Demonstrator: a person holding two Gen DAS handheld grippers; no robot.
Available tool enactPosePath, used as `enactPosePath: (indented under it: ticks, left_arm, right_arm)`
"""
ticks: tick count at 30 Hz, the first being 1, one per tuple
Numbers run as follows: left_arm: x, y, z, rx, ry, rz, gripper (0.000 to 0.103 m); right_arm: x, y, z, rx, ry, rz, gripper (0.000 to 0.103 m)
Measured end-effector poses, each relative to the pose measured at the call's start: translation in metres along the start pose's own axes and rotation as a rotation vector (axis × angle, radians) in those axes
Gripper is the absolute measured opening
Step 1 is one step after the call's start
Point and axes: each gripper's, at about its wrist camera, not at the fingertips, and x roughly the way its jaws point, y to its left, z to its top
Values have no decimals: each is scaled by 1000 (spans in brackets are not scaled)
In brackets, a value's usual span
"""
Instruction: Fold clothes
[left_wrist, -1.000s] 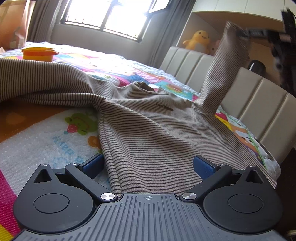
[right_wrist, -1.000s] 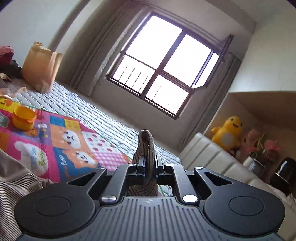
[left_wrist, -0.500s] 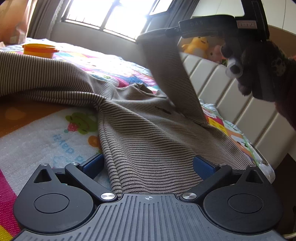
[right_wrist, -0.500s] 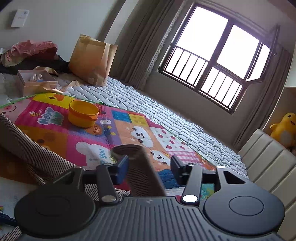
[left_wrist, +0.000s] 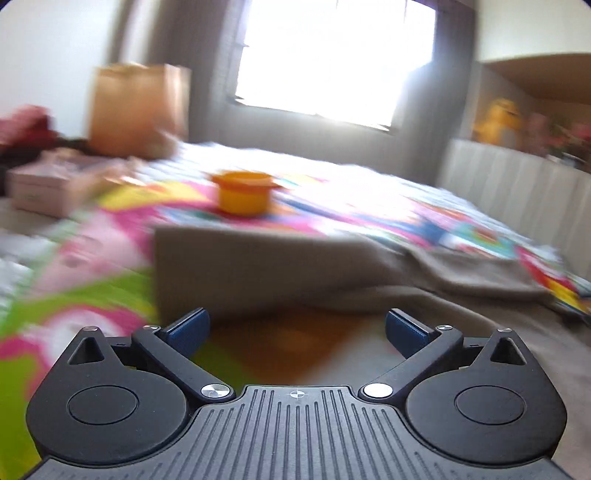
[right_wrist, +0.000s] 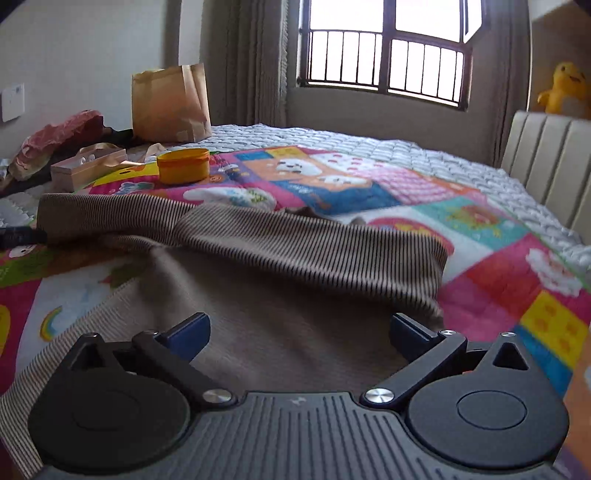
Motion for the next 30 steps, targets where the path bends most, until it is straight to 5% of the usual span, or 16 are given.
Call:
enactPosePath:
  ticks: [5, 6, 7, 8, 9, 10, 12, 17, 20, 21, 25, 28, 30]
  left_arm:
    - [-3, 46, 15, 97, -8, 169, 102]
    - [-3, 56, 18, 116, -9, 203, 91]
    - [-4, 65, 21, 135, -11, 237, 60]
    - [-2, 65, 27, 139, 5, 235, 45]
    - [0, 63, 35, 138, 25, 222, 17]
    - [2, 61, 42, 138, 46, 210, 6]
    - [3, 64, 60, 128, 53, 244, 6]
    - [-11, 111, 109, 40, -46, 550, 11]
    - [-31, 142, 104, -152, -44, 603, 56]
    - [-39, 145, 98, -208, -43, 561, 66]
    - [-54, 143, 62, -465, -11, 291, 80]
    - [-42, 141, 28, -733, 34, 81, 82]
    - [-24, 137, 10, -869, 46, 14, 82]
  right_arm:
    - [9, 1, -23, 37, 27, -22, 103]
    - [10, 0, -22, 40, 31, -20, 103]
    - [12, -1, -23, 44, 37, -18, 103]
    - [13, -1, -24, 48, 40, -17, 103]
    - [13, -2, -24, 50, 41, -15, 103]
    - [14, -1, -23, 50, 41, -16, 103]
    - [14, 0, -24, 48, 38, -18, 103]
    - [14, 0, -24, 43, 33, -24, 103]
    - [14, 0, -23, 44, 35, -24, 103]
    - [15, -1, -23, 47, 39, -21, 103]
    - [16, -6, -21, 74, 49, 3, 103]
    - [15, -7, -21, 77, 48, 13, 103]
    - [15, -9, -22, 76, 47, 20, 103]
